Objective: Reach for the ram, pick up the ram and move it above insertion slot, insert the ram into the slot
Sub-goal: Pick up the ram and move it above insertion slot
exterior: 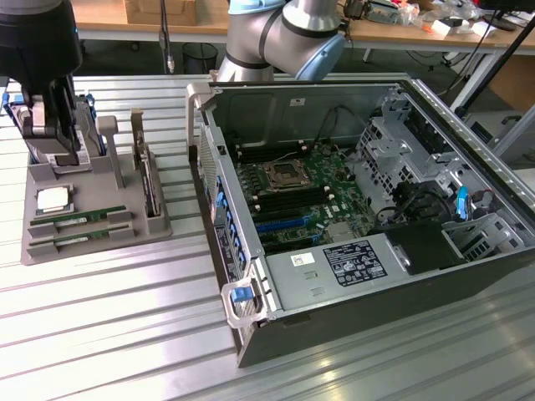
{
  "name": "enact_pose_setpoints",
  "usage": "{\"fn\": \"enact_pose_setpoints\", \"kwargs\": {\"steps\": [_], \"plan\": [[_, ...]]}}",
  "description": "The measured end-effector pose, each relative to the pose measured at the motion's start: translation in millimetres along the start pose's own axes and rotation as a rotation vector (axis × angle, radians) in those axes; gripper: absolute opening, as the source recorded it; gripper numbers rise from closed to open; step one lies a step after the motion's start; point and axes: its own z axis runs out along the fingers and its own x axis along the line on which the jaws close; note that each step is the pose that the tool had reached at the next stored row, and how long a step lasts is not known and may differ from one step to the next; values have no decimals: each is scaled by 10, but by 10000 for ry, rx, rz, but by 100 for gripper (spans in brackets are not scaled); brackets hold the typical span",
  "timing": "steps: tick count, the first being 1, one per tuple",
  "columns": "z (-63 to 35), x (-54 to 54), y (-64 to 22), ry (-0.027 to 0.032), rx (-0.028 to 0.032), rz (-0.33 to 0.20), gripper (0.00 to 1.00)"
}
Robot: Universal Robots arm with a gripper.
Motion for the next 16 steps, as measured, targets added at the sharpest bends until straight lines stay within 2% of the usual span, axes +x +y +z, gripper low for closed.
{"fn": "enact_pose_setpoints", "kwargs": {"steps": [2, 7, 9, 16], "plan": [[21, 2, 24, 0, 1, -1, 30], [85, 20, 23, 4, -1, -111, 30], [117, 24, 12, 16, -11, -326, 30], [238, 78, -20, 16, -22, -375, 30]]}}
